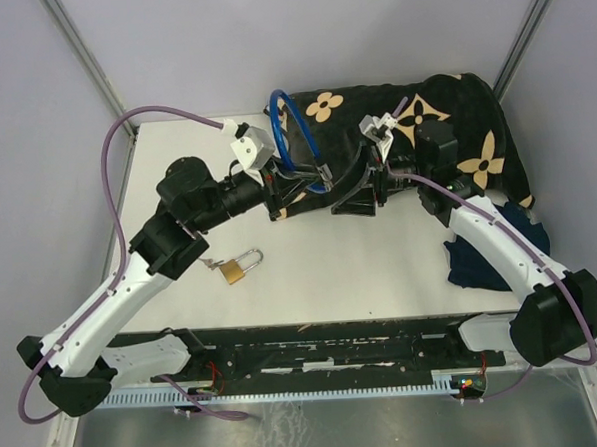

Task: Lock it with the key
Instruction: Pick up the lock from the center of the board.

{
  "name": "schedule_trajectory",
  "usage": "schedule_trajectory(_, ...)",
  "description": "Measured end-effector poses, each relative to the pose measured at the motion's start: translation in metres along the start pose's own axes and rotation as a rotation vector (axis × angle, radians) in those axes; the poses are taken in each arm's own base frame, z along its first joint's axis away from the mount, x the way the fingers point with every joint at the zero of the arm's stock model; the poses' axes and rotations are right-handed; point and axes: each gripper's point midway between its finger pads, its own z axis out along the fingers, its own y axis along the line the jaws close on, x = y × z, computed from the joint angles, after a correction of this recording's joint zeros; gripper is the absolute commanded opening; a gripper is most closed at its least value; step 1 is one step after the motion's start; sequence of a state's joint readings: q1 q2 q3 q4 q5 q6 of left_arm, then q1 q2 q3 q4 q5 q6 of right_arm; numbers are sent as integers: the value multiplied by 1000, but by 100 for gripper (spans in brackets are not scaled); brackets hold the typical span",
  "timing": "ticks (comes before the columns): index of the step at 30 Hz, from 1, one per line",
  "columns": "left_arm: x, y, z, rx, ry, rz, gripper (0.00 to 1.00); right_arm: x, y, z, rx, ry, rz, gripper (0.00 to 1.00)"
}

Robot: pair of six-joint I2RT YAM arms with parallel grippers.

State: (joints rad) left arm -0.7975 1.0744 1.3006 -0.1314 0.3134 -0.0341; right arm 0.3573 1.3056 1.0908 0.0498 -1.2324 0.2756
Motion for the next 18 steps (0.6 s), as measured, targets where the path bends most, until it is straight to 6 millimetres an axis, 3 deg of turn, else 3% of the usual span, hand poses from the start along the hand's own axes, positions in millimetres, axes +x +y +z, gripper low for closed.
schedule_trajectory(5, 7, 17, 10, -28, -17, 44, 3, -22, 2, 2, 28, -74, 125, 93)
schedule_trajectory(8, 8, 24, 14, -41, -57, 59, 3, -34, -3, 2, 64, -158, 247, 98)
schedule_trajectory(12, 3, 26, 20, -39, -111, 78, 3, -49, -9, 2, 81, -283, 426, 94)
schedule_trajectory(18, -3, 28, 28, -32, -153, 94, 3, -74, -34, 4, 38, -506, 755, 87)
